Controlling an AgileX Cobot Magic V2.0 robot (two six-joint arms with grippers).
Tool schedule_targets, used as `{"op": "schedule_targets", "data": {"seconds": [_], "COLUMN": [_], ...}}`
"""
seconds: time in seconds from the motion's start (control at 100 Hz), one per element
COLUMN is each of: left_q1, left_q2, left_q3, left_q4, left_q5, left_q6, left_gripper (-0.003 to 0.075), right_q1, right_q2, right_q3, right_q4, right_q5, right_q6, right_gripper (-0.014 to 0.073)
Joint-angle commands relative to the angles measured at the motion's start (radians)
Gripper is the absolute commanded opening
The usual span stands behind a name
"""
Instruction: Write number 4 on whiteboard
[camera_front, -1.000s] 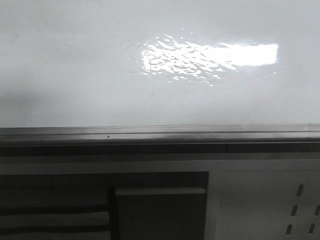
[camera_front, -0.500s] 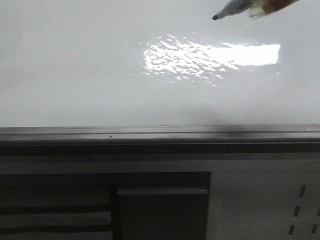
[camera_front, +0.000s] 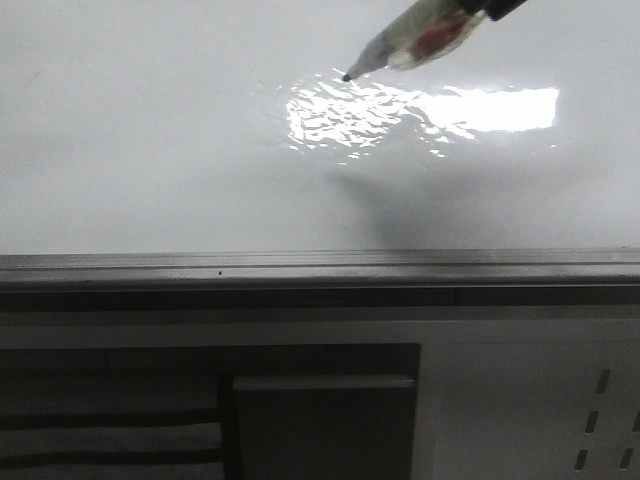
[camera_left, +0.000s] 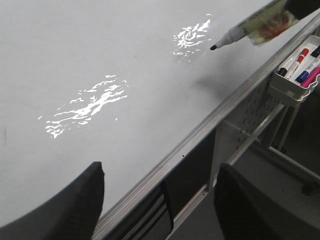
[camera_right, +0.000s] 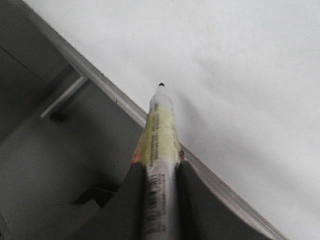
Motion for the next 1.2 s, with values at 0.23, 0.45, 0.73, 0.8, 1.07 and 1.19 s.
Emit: {"op": "schedule_targets", "data": {"seconds": [0.23,0.45,0.73,0.8,1.07,1.19], "left_q1": [0.001,0.001,0.001,0.001,0.001,0.001], "left_q2": [0.003,0.003,0.003,0.003,0.003,0.003], "left_q3": [-0.027,-0.027,-0.027,-0.027,-0.027,-0.027], "left_q4": [-0.032,-0.032,-0.016,-0.016,-0.016,-0.016], "left_q5": [-0.084,-0.105,-0.108,-0.112,-0.132,-0.132], "left_q6": [-0.013,-0.013,-0.013,-0.013,-0.013,-0.013], "left_gripper": [0.0441,0.0441,0.0441,0.0441,0.0441,0.0441], "right_q1": [0.002,0.007,-0.095,-0.11,-0.036,-0.042], "right_q2": [0.049,0.143,0.089,0.058,0.042,0.101], "right_q3": [0.026,0.026,0.026,0.026,0.007,0.007], "right_q4": [0.057,0.055,0.006,0.009,0.097,0.059], "right_q5": [-0.227,-0.211,-0.086,-0.045,-0.117,-0.151], "right_q6": [0.003,0.003,0.024,0.024,-0.071,-0.071], "right_gripper": [-0.0046,-0.0046,-0.0046,-0.0046,-0.0046,-0.0046]}}
